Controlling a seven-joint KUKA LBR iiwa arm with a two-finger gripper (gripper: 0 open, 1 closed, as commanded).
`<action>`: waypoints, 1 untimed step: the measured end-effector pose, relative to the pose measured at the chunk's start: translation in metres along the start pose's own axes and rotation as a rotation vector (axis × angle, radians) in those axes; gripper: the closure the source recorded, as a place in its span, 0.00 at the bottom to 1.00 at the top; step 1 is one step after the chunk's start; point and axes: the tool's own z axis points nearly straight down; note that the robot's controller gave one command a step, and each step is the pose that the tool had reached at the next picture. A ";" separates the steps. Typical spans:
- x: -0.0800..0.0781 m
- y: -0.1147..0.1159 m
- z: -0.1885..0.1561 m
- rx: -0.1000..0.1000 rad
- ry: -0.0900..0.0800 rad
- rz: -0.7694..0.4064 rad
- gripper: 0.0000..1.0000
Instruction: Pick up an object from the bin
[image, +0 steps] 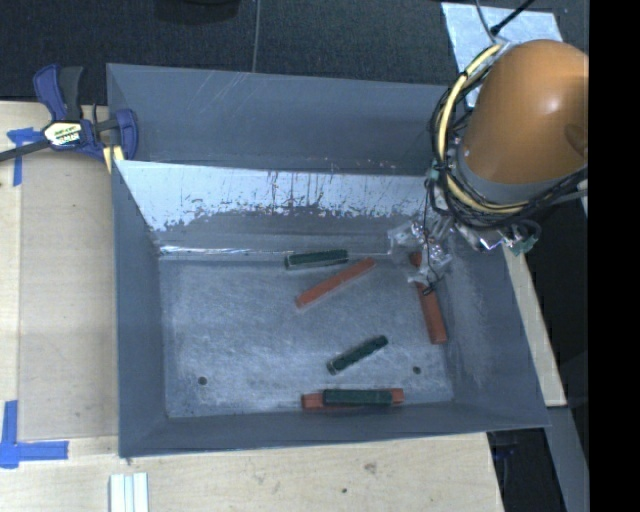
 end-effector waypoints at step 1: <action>0.002 0.001 0.004 -0.005 0.007 0.002 0.00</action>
Offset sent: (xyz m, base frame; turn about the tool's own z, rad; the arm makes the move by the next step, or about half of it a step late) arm 0.0000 0.0000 0.0000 0.0000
